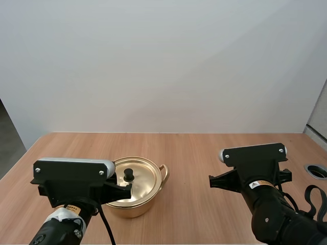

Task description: Open the pot, put the car inside, and close it

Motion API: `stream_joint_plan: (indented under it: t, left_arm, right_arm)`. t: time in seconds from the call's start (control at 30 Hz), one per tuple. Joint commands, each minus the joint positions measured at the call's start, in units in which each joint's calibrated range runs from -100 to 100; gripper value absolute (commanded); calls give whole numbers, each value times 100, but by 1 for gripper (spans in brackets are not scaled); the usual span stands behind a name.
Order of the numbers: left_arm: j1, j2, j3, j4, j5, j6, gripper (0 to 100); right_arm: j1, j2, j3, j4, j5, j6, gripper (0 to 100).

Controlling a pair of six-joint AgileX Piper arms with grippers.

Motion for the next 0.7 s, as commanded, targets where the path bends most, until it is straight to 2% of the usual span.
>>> stream_joint_plan:
  t: [0.0,0.37,0.5,0.53,0.57,0.6,0.63,0.67]
  left_arm:
    - [-38,-1,0,120,-144,-7,83]
    - [-30,-1,0,121,-386,-7,83]
    - [76,-1,0,121,-103,-7,81]
    - [109,-1,0,121,-35,-17,73]
    - [131,-1,0,121,47,-17,58]
    - [150,-1,0,121,96,-17,37]
    - [158,-1,0,121,96,-17,11]
    - [158,-1,0,149,28,9,0]
  right_arm:
    - [13,3,0,2,-46,135,0]
    - [11,3,0,2,-248,135,0]
    - [11,3,0,2,-439,93,0]
    - [11,3,0,2,-476,92,0]
    - [11,3,0,2,-511,92,0]
    - [11,3,0,2,-605,92,0]
    - [11,3,0,2,-672,92,0]
    - [11,3,0,2,-750,92,0]
